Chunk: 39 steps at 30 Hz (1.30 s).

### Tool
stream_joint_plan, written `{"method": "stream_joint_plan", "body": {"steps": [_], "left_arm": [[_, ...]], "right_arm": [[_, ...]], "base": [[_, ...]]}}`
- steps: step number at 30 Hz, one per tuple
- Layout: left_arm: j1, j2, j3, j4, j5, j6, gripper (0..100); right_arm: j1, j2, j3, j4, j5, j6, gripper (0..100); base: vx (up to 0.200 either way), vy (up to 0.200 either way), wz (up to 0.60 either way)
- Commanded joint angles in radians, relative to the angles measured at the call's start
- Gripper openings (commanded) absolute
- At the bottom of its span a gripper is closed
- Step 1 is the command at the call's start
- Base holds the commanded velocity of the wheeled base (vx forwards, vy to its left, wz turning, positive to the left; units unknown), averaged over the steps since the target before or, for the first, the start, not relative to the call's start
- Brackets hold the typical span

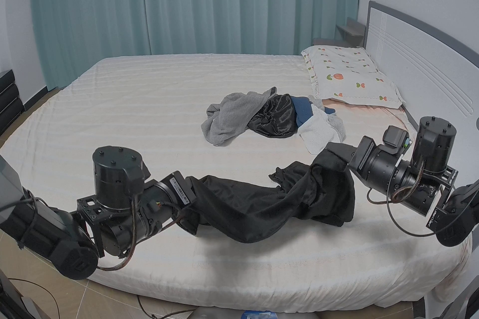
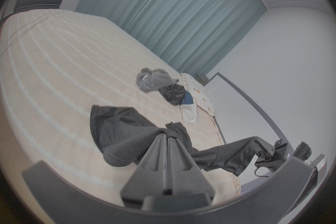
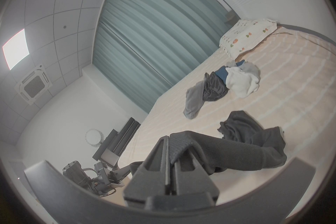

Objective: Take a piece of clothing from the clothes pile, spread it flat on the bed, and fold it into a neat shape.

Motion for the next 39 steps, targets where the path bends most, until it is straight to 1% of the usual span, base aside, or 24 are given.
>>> {"method": "stream_joint_plan", "body": {"steps": [1,4,8,15,19,24,30,33,35,39], "left_arm": [[-0.036,0.007,0.033,0.002,0.008,-0.033,0],[-0.033,0.005,0.035,0.001,0.025,-0.048,0],[-0.023,0.015,0.033,0.004,0.027,-0.051,0],[-0.020,0.021,0.018,0.013,0.054,-0.074,0],[-0.019,0.001,0.038,0.025,0.070,-0.068,0],[-0.007,-0.025,0.023,0.058,0.068,-0.068,0],[0.000,-0.021,0.023,0.050,0.065,-0.069,0],[0.001,-0.022,0.021,0.050,0.065,-0.069,0],[0.003,-0.027,0.021,0.048,0.065,-0.068,0],[0.001,-0.024,0.021,0.047,0.062,-0.069,0]], "right_arm": [[0.039,0.002,0.027,0.000,0.000,0.001,0],[0.054,-0.012,0.041,-0.001,-0.006,0.001,0],[0.054,-0.003,0.041,-0.001,-0.006,0.001,0],[0.049,0.026,0.035,-0.001,-0.008,0.001,0],[0.049,0.025,0.041,-0.001,-0.008,-0.002,0],[0.048,0.026,0.038,-0.001,-0.011,-0.004,0],[0.046,0.022,0.027,-0.003,-0.052,-0.008,0],[0.045,0.022,0.024,-0.003,-0.057,-0.010,0],[0.037,0.034,0.027,-0.041,-0.069,-0.018,0],[0.037,0.057,0.026,-0.075,-0.094,-0.030,0]], "base": [[-0.200,0.000,0.00],[-0.200,0.000,0.00],[0.000,0.000,0.00],[0.000,0.000,0.00],[0.000,0.000,0.00],[0.000,0.200,0.00],[0.000,0.200,0.00],[0.000,0.200,0.00],[0.000,0.200,0.00],[0.000,0.200,0.00]]}}
